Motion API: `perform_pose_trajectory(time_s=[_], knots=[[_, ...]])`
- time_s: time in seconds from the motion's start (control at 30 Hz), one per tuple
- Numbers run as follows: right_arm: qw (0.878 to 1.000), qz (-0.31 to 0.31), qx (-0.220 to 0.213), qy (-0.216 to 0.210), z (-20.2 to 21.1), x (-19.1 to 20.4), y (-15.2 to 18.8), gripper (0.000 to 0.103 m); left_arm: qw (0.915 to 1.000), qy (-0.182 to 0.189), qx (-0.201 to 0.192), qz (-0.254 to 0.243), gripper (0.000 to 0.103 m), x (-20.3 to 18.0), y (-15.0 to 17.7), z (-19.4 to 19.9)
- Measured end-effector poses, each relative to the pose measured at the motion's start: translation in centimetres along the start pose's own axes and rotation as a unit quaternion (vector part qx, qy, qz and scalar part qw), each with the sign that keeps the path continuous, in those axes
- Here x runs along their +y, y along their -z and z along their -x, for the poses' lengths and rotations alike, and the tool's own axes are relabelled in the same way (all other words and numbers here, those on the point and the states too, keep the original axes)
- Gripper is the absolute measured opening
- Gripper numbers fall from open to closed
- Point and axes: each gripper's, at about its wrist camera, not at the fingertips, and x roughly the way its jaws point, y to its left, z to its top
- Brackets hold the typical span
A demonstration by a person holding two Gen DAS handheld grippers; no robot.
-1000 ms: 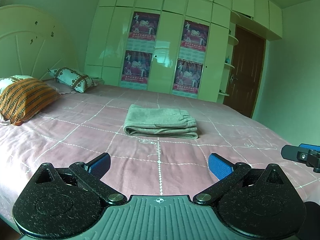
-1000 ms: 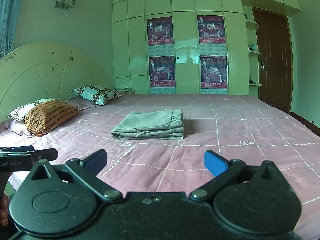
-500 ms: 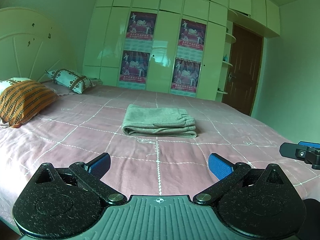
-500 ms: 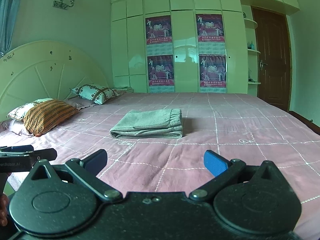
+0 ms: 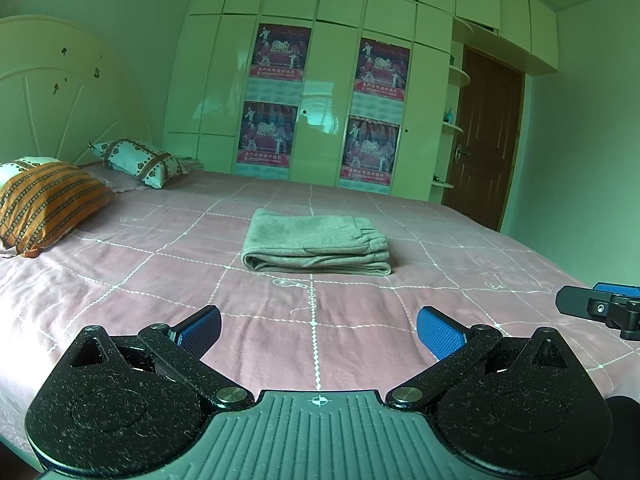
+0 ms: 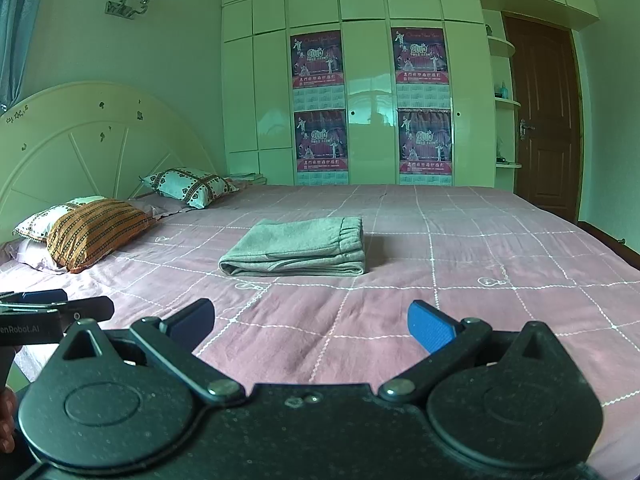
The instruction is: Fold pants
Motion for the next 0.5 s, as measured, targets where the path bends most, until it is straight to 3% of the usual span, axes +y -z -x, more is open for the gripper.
perform_pose_trajectory(time_s=[0.5], knots=[[1.000,0.001,-0.001,0.000,-0.01,-0.10,0.00,0.097,1.0000,0.002,0.002,-0.002,0.103,-0.05,-0.12,-0.11]])
